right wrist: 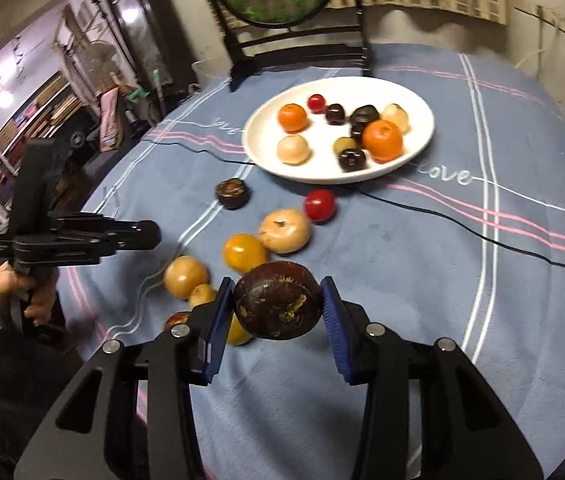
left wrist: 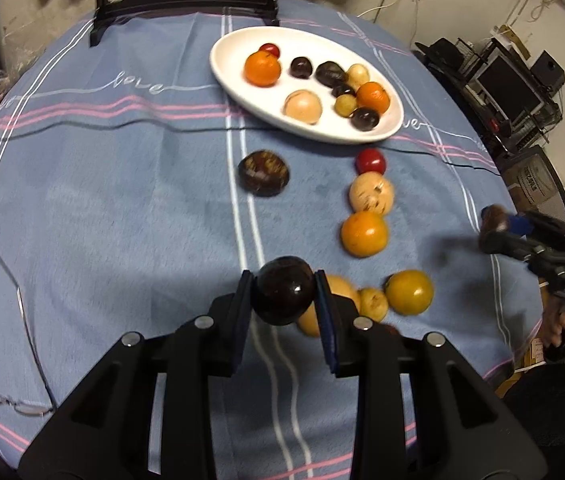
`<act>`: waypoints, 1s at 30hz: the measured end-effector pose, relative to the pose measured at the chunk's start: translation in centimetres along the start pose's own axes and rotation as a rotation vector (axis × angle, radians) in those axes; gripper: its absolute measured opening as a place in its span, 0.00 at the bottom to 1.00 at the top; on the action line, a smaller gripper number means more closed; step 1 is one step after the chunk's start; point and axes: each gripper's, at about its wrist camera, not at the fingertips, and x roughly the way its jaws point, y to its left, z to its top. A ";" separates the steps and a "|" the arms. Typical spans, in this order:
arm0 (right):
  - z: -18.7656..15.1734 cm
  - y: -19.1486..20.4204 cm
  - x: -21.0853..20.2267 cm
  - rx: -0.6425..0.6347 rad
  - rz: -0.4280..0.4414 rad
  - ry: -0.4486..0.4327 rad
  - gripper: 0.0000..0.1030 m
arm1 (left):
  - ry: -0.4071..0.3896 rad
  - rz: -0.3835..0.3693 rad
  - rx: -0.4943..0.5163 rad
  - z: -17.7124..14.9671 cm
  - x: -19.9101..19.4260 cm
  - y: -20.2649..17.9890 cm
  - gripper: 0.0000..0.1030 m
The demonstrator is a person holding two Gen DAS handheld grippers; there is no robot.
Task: Organize fruits
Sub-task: 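Grasp the large brown fruit with the right tool while the left tool holds the plum, then release the plum and brown fruit onto the plate with both tools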
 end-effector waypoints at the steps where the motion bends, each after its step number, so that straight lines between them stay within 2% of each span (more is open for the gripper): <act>1: -0.3 -0.3 0.8 0.011 -0.005 0.020 0.43 | 0.002 -0.005 0.008 0.2 0.2 -0.2 0.29; 4: -1.4 -0.2 2.2 0.008 -0.019 0.063 0.43 | 0.008 -0.012 0.029 0.9 0.7 -0.6 0.29; 8: -0.6 -0.8 1.3 0.014 -0.045 0.024 0.43 | 0.007 -0.025 0.059 2.9 1.1 -1.2 0.30; 14: 6.3 -1.8 0.8 0.004 -0.051 -0.081 0.43 | -0.070 -0.032 0.127 9.7 1.3 -2.7 0.30; 17: 10.3 -2.7 1.8 -0.017 -0.059 -0.108 0.43 | -0.084 -0.036 0.138 12.4 2.4 -3.0 0.30; 24: 16.9 -6.6 6.9 0.017 -0.060 -0.084 0.43 | -0.053 -0.027 0.090 15.6 6.2 -0.5 0.30; 30: 19.9 -9.6 12.5 0.083 -0.066 -0.023 0.43 | -0.008 -0.034 0.054 16.6 9.3 1.3 0.32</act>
